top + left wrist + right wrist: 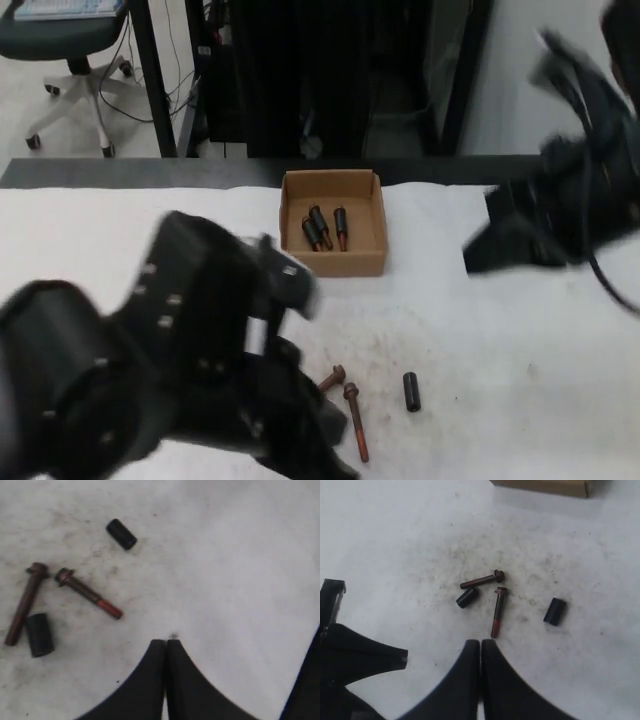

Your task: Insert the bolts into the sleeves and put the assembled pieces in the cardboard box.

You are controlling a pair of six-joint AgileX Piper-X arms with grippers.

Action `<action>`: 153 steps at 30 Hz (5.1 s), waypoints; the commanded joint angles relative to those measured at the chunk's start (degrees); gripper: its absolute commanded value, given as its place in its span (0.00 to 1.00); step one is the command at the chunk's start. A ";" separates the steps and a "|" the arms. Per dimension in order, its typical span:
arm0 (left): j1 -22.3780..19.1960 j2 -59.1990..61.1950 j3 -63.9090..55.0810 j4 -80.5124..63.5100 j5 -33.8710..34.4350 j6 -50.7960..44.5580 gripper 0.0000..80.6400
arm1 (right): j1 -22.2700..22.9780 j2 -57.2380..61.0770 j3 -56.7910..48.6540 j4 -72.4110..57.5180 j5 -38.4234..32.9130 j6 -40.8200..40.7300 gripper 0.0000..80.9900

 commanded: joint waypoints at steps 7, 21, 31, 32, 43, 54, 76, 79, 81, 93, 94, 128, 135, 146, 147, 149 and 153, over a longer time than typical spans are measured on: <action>-0.34 18.82 -17.75 13.80 -11.27 14.49 0.00 | 0.01 -7.97 6.04 -1.43 -0.21 0.66 0.01; 7.56 37.15 -42.10 31.22 -14.49 21.71 0.23 | -3.53 -11.58 6.04 1.57 -0.20 -5.08 0.01; 7.56 38.11 -42.14 37.15 -11.04 23.56 0.51 | -8.95 -11.58 6.04 1.57 -3.70 -5.07 0.01; 7.56 38.13 -42.14 37.60 -11.04 23.69 0.51 | -8.95 -11.58 6.04 1.57 -3.70 -5.07 0.01; 7.56 40.47 -42.14 38.12 -11.04 25.34 0.51 | -8.95 -11.58 6.04 1.57 -3.70 -5.07 0.01; 7.31 41.56 -42.14 34.67 -15.36 25.34 0.51 | -8.95 -11.58 6.04 1.57 -3.70 -5.07 0.01; 7.31 41.72 -42.14 32.72 -14.80 27.68 0.51 | -8.93 -11.58 6.04 1.57 -3.82 -6.14 0.01; 7.31 41.72 -42.03 33.02 -14.80 27.68 0.51 | -8.93 -11.58 6.04 1.57 -3.82 -6.19 0.01; 7.31 41.72 -41.51 32.10 -14.80 27.68 0.51 | -8.93 -11.58 6.04 1.57 -3.82 -6.19 0.01; 7.31 41.72 -37.13 27.54 -14.56 27.68 0.51 | -8.93 -11.58 6.04 1.57 -3.82 -6.19 0.01; 7.31 41.72 -37.13 27.11 -14.56 27.68 0.51 | -8.93 -11.58 6.04 1.57 -3.82 -6.19 0.01; 7.31 41.72 -37.13 26.29 -17.09 27.87 0.00 | -8.93 -11.58 11.42 -3.00 -5.00 -3.94 0.01; 7.31 41.72 -37.85 25.15 -17.23 25.25 0.00 | -8.93 -11.58 11.42 -3.20 -5.00 -3.94 0.01; 7.85 29.53 -45.29 16.21 -17.55 6.85 0.00 | -8.80 -7.67 13.31 -3.07 -1.53 -3.14 0.01; 8.18 27.29 -45.16 15.59 -16.99 5.22 0.00 | -8.55 -6.74 13.34 -2.95 -1.46 -2.87 0.01; 9.44 22.79 -45.07 15.91 -15.87 2.42 0.00 | -8.53 -5.20 13.32 -2.66 -1.62 -2.89 0.01; 12.95 13.81 -40.56 15.72 -13.32 -0.46 0.00 | -8.53 -3.28 13.32 -2.68 -1.59 -2.89 0.01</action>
